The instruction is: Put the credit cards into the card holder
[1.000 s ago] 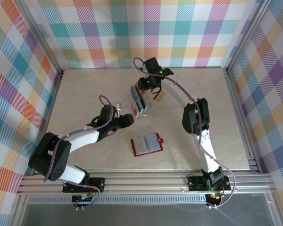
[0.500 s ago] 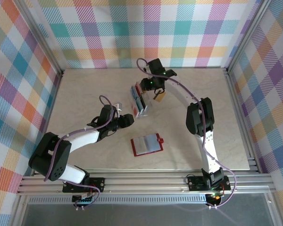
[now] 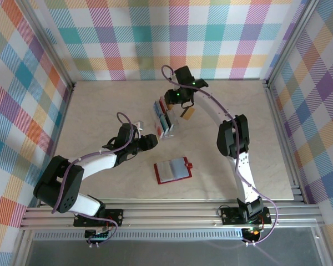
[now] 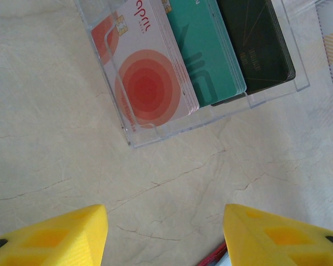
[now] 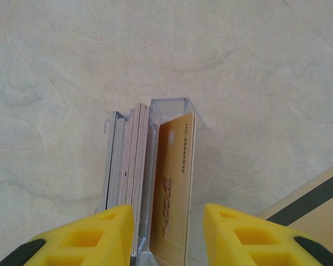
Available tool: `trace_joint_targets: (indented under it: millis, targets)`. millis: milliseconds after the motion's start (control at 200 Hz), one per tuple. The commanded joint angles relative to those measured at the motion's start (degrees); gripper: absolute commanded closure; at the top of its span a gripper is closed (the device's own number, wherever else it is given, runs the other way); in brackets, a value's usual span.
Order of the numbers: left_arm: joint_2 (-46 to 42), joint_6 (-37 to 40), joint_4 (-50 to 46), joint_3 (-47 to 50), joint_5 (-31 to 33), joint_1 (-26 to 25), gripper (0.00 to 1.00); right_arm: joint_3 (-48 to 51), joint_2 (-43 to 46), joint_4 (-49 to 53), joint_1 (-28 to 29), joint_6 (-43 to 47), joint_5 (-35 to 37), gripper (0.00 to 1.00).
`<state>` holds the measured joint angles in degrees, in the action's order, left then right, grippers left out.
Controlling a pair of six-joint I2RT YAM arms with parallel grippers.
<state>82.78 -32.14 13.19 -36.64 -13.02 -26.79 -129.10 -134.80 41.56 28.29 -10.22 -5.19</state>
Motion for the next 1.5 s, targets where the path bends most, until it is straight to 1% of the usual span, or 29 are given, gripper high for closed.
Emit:
trace_joint_targets:
  millis: [0, 130, 340, 490, 640, 835, 950, 1080, 1295, 1405, 1500]
  targets:
    - [-0.04, -0.05, -0.26, -1.52, -0.95, 1.03, 0.43, -2.87, -1.68, 3.22, 0.18, -0.33, -0.53, 0.62]
    - [-0.23, 0.02, -0.44, -1.41, -0.78, 1.12, 0.43, -4.11, -2.73, 3.96, 0.18, -0.17, -2.18, 0.63]
    - [0.05, 0.01, -0.38, -1.53, -0.78, 1.20, 0.43, -3.94, -2.36, 4.01, 0.27, -0.15, -4.87, 0.67]
    - [0.48, 0.06, -0.36, -1.81, -0.79, 1.34, 0.43, -2.19, -0.76, 2.94, 0.70, -0.02, -4.44, 0.69]
    - [1.30, -0.16, -0.41, -2.28, -0.70, 1.54, 0.43, -0.85, 0.50, 2.10, 0.80, -0.22, -4.65, 0.70]
    - [3.16, -0.91, -0.53, -3.93, -0.74, 2.52, 0.43, -0.89, 0.68, 1.87, 0.89, -0.33, -7.26, 0.70]
    - [5.38, -1.58, -0.58, -5.81, -1.28, 3.68, 0.43, -0.72, 0.99, 1.77, 0.89, -0.46, -8.10, 0.67]
    - [8.87, -2.64, -0.18, -8.42, -3.73, 5.63, 0.44, 0.50, 1.78, 0.84, 0.89, -0.67, -9.24, 0.66]
    - [13.10, -2.64, -1.04, -13.53, -5.85, 6.91, 0.49, 0.12, 1.48, 0.81, 0.84, -0.72, -10.56, 0.65]
    - [15.58, -2.47, -2.39, -17.08, -7.26, 7.49, 0.51, -0.35, 0.97, 1.01, 0.80, -1.03, -12.01, 0.62]
    - [18.27, -2.70, -3.73, -20.57, -8.31, 7.95, 0.53, -0.80, 0.76, 1.25, 0.71, -1.21, -12.88, 0.61]
